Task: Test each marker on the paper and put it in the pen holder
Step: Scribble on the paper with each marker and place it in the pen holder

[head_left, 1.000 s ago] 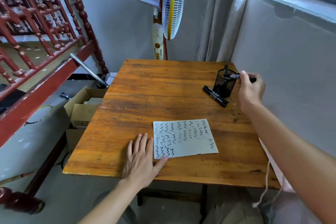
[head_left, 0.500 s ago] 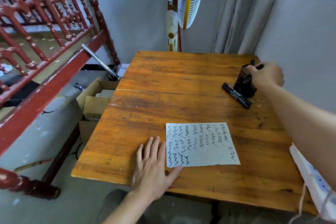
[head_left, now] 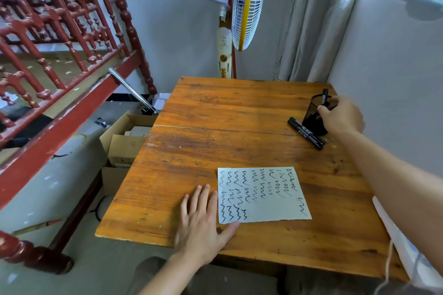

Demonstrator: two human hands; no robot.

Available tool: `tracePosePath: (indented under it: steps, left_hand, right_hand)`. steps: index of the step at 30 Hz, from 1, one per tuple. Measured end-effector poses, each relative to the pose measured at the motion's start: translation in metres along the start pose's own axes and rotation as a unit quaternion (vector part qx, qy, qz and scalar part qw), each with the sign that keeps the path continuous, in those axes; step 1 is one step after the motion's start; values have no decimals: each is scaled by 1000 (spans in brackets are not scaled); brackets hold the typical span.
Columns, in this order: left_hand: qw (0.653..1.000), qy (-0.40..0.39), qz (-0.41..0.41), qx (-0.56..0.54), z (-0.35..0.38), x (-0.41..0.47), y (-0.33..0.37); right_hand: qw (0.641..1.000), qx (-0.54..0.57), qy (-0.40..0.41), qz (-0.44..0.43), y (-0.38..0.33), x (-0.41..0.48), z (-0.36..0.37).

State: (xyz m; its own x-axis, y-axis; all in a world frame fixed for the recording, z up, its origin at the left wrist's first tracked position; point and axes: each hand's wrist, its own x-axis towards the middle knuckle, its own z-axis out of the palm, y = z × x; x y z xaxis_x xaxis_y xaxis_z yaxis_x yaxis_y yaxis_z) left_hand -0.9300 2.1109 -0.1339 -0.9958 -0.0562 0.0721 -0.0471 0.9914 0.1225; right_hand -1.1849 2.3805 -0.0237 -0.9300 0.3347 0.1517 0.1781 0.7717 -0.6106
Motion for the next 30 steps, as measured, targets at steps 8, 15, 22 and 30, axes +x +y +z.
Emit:
tracePosePath:
  steps: [8,15,22,30]
  left_hand:
    - [1000,-2,-2,0,-4,-3,1]
    - [999,-26,-10,21,-7,-2,2]
    - [999,-26,-14,18,-6,-1,1]
    - [1000,-9,-11,2,-5,-2,-1]
  right_hand:
    - [982,-80,-89,-147,12,-78,28]
    - [950,-220,-200,-91,42,-44,50]
    - [956,-238,-85,-148,42,-45,59]
    - [987,-46,-109,-106,32,-67,32]
